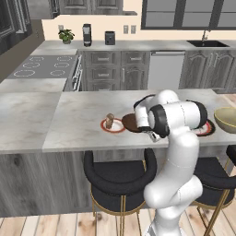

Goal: Take the smaller bowl and place it next to the appetizer plate on the dining counter , and place the larger bowl next to the plate with cooked food.

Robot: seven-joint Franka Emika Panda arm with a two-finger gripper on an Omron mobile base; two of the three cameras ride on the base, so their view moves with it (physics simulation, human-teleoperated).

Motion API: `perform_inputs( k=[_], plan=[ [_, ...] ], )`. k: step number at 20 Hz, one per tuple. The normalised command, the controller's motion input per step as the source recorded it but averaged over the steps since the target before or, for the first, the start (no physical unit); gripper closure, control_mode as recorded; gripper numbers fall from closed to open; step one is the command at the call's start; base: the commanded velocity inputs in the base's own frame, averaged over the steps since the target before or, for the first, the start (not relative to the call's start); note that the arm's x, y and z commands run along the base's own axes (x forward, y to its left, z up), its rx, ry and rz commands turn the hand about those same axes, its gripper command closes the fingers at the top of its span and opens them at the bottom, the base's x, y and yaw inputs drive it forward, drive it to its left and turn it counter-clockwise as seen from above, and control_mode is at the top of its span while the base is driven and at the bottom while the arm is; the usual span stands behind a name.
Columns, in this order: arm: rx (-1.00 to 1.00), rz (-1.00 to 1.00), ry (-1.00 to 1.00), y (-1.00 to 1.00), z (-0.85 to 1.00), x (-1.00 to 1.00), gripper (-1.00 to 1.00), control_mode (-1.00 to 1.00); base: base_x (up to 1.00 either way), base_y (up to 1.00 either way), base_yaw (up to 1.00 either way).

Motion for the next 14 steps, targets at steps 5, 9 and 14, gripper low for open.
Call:
perform_inputs(
  k=[5, 9, 14],
  plan=[
    [0.0, 0.0, 0.0, 0.0, -0.08, 0.17, -1.0, -1.0, 0.0, 0.0, 0.0],
    [0.0, 0.0, -0.06, -0.11, 0.69, -0.09, -1.0, -1.0, 0.0, 0.0, 0.0],
    [0.0, 0.0, -0.05, -0.14, 0.92, -0.15, -1.0, -1.0, 0.0, 0.0, 0.0]
  ],
)
